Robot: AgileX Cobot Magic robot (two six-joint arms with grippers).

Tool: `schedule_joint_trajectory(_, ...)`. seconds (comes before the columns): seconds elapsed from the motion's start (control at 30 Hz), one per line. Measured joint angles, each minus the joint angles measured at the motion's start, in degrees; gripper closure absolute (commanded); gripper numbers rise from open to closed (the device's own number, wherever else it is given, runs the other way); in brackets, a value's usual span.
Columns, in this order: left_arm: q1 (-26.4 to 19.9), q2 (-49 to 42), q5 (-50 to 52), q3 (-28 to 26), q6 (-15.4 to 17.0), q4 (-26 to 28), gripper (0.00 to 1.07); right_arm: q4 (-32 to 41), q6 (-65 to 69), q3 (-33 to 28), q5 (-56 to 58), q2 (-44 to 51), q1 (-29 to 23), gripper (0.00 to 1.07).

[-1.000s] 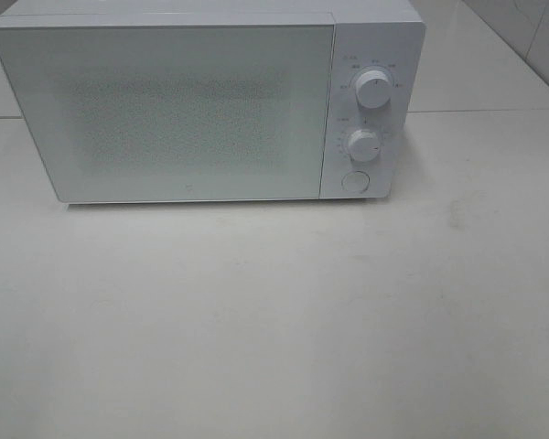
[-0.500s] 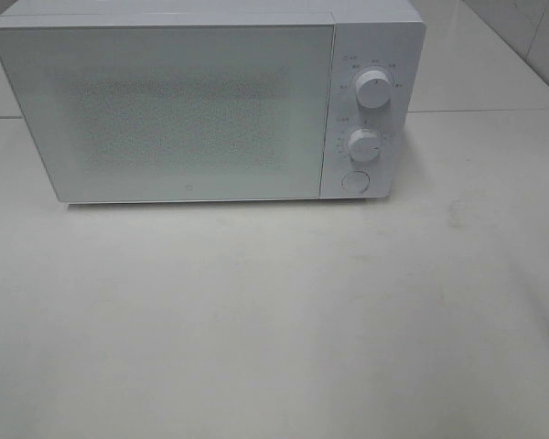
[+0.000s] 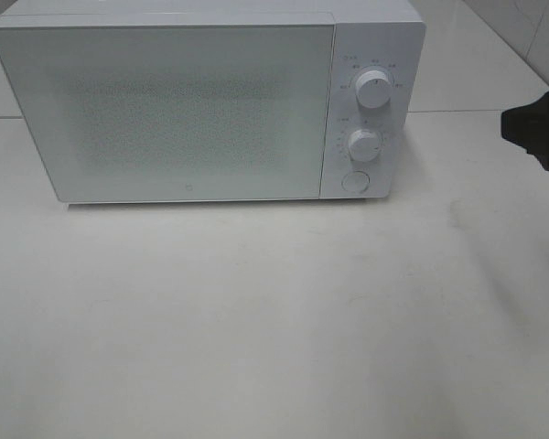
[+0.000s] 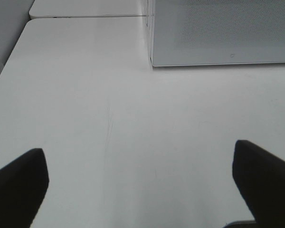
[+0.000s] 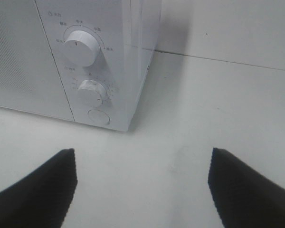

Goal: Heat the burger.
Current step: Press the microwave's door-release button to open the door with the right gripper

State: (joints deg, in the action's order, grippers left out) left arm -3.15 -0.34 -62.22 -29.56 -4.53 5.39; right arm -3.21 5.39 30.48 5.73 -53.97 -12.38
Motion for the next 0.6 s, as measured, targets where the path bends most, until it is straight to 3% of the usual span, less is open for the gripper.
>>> schedule_joint_trajectory(0.27,0.0,0.0,0.0,0.0,0.0,0.0,0.09,0.0,0.0,-1.03,-14.38,-7.51,0.0,0.32)
schedule_joint_trajectory(0.6,0.0,0.0,0.0,0.0,0.0,0.0,0.09,0.57,-2.01,-10.54,-38.85,-14.09,0.0,0.32)
